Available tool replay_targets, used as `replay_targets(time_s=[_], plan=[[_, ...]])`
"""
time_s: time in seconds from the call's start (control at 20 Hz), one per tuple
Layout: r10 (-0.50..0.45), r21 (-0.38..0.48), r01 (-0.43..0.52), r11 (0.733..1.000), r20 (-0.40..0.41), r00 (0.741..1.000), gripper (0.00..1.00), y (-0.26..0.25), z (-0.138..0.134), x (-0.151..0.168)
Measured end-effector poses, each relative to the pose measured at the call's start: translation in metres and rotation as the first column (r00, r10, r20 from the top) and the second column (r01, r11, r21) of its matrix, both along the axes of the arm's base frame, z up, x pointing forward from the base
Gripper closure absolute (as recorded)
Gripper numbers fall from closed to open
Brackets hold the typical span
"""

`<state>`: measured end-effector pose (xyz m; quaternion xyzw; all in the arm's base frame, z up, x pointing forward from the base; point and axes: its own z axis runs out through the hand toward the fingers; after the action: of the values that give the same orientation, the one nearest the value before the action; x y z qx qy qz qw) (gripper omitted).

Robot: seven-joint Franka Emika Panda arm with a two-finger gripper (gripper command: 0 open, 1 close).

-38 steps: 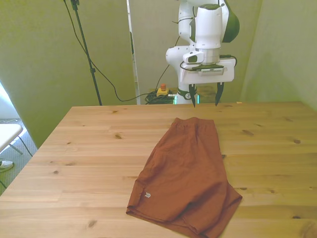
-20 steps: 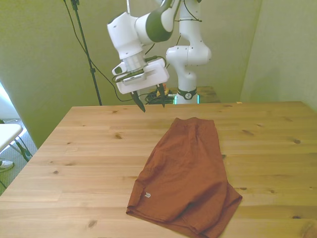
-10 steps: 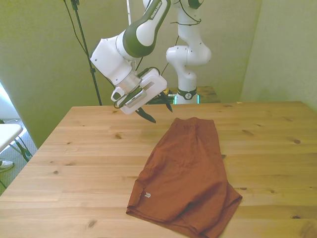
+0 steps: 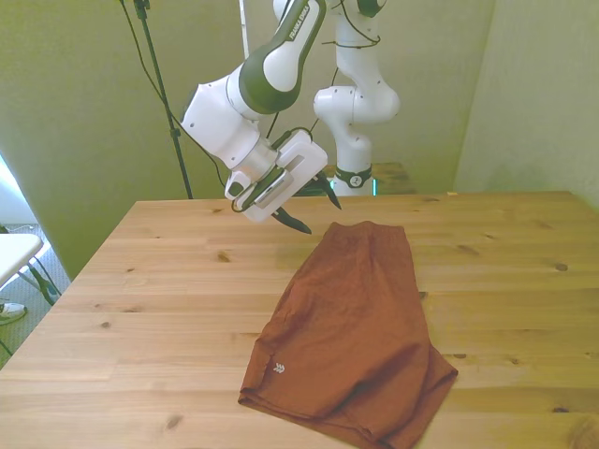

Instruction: Unfold the shorts

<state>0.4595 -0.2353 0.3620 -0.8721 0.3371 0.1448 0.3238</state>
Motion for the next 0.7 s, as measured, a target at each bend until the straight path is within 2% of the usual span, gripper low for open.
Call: replay_targets(time_s=[0.45, 0.5, 0.7], plan=[[0.034, 0.055, -0.036, 0.998, 0.041, 0.999, 0.00, 0.008, -0.011, -0.002], [0.039, 0.059, -0.042, 0.997, 0.042, 0.998, 1.00, 0.009, -0.012, -0.003], [0.055, 0.072, -0.059, 0.996, 0.052, 0.997, 1.00, 0.010, -0.016, -0.004]])
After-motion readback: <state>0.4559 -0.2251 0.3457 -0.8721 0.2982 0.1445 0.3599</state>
